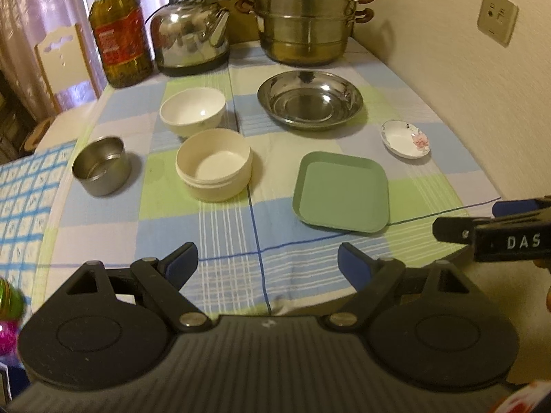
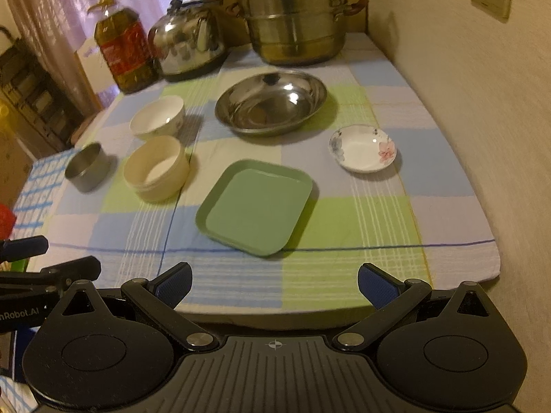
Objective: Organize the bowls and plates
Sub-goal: 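Move both grippers forward to the rim of the green square tray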
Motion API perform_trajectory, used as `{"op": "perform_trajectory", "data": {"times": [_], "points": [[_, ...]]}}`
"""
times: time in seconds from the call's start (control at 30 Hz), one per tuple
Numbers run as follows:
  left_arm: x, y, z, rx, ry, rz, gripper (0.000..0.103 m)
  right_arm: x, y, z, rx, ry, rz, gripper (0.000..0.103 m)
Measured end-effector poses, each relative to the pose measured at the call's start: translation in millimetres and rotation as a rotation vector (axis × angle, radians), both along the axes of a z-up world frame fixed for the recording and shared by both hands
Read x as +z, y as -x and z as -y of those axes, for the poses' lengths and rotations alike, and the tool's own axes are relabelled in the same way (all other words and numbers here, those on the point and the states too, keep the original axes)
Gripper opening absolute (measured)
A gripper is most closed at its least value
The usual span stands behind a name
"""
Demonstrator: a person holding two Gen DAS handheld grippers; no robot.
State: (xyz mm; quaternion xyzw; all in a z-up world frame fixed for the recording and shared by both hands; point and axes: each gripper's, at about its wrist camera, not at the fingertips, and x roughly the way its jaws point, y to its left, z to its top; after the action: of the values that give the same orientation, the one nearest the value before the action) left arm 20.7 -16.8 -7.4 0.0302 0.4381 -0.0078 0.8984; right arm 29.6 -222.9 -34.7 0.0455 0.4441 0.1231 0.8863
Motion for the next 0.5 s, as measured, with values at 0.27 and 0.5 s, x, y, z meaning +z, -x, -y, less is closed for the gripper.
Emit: {"op": "perform_trajectory", "data": {"times": [0.27, 0.5], "points": [[-11.5, -11.8, 8.1, -0.066, -0.057, -0.004, 0.087, -9.4, 1.5, 18.7, -0.003, -0.029, 0.018, 0.102], [-38.9, -35.6, -1.1, -0.109, 0.086, -0.071, 0.079, -28.8, -5.9, 32.4, -0.047, -0.060, -0.044, 0.096]]}}
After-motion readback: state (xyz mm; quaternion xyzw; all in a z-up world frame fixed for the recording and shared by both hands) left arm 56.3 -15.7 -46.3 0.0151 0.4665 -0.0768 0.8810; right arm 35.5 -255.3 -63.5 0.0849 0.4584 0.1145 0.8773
